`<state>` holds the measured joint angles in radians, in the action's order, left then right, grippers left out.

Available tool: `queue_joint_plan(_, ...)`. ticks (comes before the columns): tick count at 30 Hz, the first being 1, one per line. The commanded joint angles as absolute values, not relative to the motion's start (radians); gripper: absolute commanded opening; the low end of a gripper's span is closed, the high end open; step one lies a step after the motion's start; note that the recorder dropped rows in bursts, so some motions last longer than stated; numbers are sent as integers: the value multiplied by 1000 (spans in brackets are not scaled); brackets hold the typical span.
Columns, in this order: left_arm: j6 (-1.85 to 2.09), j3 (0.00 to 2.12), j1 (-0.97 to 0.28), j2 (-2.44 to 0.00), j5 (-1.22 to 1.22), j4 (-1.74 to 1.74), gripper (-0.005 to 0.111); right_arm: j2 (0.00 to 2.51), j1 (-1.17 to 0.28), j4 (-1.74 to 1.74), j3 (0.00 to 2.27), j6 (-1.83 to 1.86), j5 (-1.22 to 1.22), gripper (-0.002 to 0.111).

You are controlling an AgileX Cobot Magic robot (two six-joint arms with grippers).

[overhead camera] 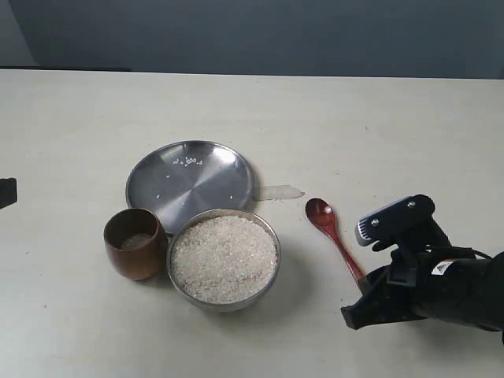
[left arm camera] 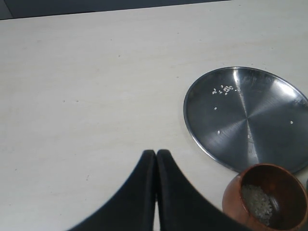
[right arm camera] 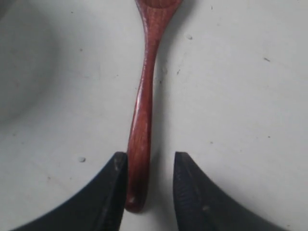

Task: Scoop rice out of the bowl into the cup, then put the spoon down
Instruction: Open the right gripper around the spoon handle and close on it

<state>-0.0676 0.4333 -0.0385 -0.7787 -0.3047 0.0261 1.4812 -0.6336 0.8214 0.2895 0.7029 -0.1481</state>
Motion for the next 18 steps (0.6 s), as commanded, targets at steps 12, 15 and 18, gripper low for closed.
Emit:
queue_joint_plan(12,-67,442,-41,-783,-292,31,0,1482,-629,793,314,705,-109,32)
queue_joint_plan(15,-67,442,-41,-783,-292,31,0,1482,-629,793,314,705,-116,32)
queue_joint_plan(18,-67,442,-41,-783,-292,31,0,1482,-629,791,314,705,-132,32)
